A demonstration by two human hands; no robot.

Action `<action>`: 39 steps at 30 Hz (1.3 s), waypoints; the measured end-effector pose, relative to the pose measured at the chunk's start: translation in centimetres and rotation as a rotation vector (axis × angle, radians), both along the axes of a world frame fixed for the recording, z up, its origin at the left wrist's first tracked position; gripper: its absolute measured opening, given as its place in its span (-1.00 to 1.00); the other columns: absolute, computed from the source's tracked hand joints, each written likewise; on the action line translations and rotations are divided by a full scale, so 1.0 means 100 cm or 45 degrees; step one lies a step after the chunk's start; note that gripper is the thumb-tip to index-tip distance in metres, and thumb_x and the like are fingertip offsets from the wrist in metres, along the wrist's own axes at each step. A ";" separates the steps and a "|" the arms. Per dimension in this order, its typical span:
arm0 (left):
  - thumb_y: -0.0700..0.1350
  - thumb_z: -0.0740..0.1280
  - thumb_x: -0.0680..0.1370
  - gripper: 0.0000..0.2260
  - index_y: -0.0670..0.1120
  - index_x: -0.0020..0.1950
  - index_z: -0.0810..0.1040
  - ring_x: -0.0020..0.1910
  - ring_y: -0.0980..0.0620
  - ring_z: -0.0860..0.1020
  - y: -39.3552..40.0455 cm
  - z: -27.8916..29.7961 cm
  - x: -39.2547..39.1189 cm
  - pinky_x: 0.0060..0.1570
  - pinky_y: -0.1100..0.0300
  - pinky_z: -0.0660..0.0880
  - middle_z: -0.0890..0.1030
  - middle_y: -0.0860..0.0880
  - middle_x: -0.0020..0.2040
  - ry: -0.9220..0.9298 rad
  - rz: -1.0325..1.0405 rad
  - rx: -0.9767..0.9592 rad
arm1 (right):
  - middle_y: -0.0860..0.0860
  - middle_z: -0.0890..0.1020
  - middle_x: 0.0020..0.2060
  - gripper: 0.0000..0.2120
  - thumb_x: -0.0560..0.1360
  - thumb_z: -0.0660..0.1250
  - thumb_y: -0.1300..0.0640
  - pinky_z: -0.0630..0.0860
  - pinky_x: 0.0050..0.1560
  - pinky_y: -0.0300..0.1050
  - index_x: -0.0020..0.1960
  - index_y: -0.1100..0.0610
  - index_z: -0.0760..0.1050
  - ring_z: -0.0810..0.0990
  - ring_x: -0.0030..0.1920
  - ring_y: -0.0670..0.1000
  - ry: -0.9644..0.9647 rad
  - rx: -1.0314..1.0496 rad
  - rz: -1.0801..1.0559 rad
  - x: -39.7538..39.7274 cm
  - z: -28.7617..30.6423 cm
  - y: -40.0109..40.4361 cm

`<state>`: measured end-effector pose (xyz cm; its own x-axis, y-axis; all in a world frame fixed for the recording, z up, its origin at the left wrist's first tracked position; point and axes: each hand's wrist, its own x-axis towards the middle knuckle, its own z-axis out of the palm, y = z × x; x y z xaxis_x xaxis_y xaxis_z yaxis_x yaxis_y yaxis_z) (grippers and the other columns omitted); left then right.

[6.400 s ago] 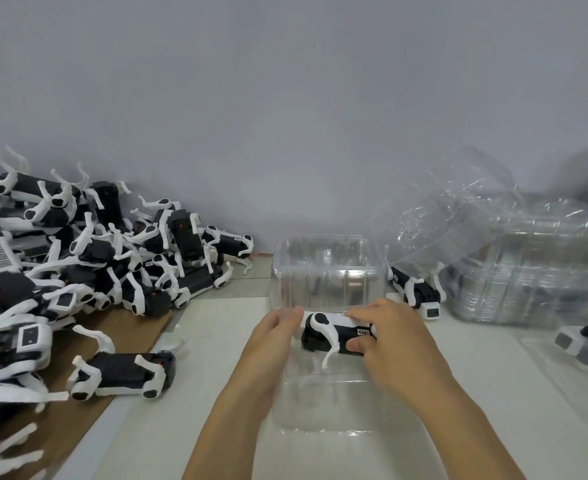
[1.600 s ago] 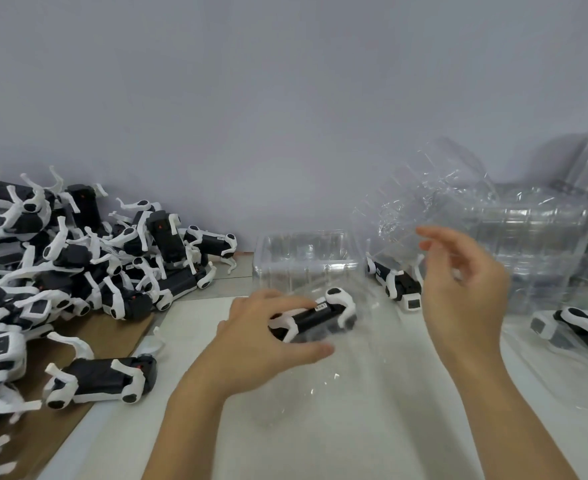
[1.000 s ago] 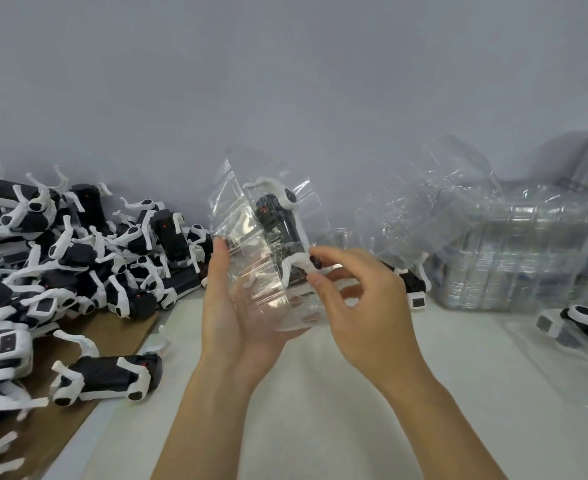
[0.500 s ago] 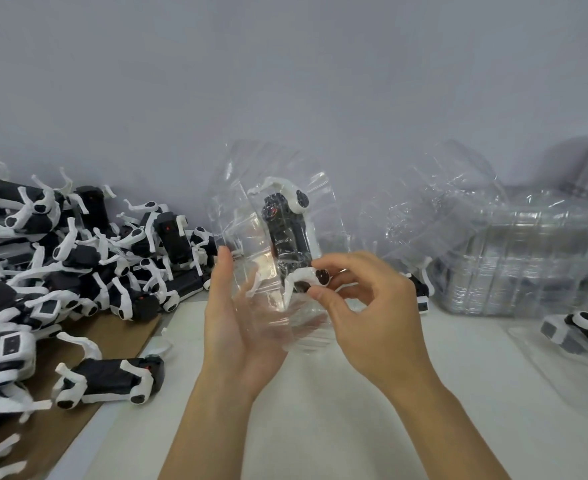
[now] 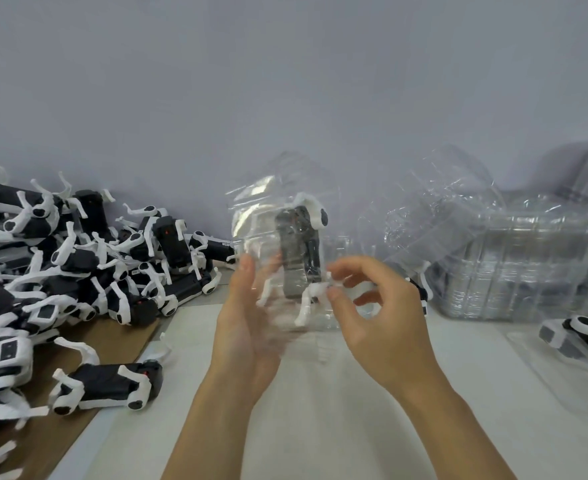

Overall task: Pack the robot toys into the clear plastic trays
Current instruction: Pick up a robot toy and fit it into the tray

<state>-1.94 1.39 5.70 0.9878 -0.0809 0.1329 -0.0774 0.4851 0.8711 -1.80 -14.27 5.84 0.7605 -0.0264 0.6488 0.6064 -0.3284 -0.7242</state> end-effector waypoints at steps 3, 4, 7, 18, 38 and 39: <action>0.33 0.33 0.43 -0.56 0.14 0.20 0.66 0.25 -0.05 0.60 -0.005 0.000 0.000 0.14 -0.15 0.53 0.63 0.01 0.27 -0.042 0.046 0.209 | -0.25 0.59 0.13 -0.68 0.53 0.29 0.10 0.52 0.03 -0.28 0.26 -0.12 0.51 0.55 0.16 -0.14 0.045 0.143 0.022 0.002 0.003 0.001; 0.34 0.34 0.43 -0.59 0.19 0.17 0.67 0.22 0.00 0.62 -0.006 0.000 0.000 0.15 -0.12 0.50 0.66 0.08 0.22 -0.067 0.048 0.297 | -0.23 0.58 0.19 -0.66 0.58 0.28 0.11 0.51 0.07 -0.31 0.33 -0.11 0.48 0.53 0.22 -0.15 0.046 0.178 0.035 0.002 0.005 0.001; 0.43 0.43 0.28 -0.47 0.22 0.16 0.66 0.19 0.10 0.62 -0.008 -0.003 0.001 0.13 -0.01 0.49 0.66 0.14 0.18 -0.094 0.025 0.421 | -0.17 0.61 0.19 -0.67 0.64 0.26 0.12 0.52 0.10 -0.32 0.38 -0.08 0.47 0.56 0.23 -0.13 0.029 0.274 0.019 0.003 0.007 -0.001; 0.32 0.46 0.24 -0.50 0.31 0.17 0.61 0.26 0.38 0.46 0.022 0.004 -0.002 0.20 0.17 0.40 0.56 0.36 0.22 -0.348 0.176 1.078 | -0.04 0.72 -0.23 -0.64 0.56 0.11 0.36 0.61 -0.14 -0.23 -0.13 0.13 0.65 0.71 -0.13 -0.02 0.284 0.773 -0.134 0.010 0.010 -0.032; -0.11 0.25 0.64 -0.82 -0.07 -0.01 0.65 0.15 -0.02 0.61 0.001 -0.018 0.017 0.12 0.02 0.56 0.68 0.01 -0.01 -0.045 0.606 0.459 | -0.18 0.67 -0.17 -0.83 0.50 0.28 0.14 0.46 -0.08 -0.42 -0.06 -0.02 0.65 0.57 -0.13 -0.21 0.122 -0.353 -0.054 -0.005 0.009 0.008; -0.18 0.22 0.65 -0.80 -0.12 -0.05 0.64 0.13 -0.08 0.62 0.007 -0.019 0.019 0.05 0.03 0.57 0.68 -0.04 -0.05 0.017 0.709 0.390 | -0.18 0.67 -0.12 -0.81 0.50 0.26 0.09 0.46 -0.02 -0.40 0.01 -0.04 0.63 0.56 -0.08 -0.21 0.154 -0.448 0.057 -0.010 0.006 0.021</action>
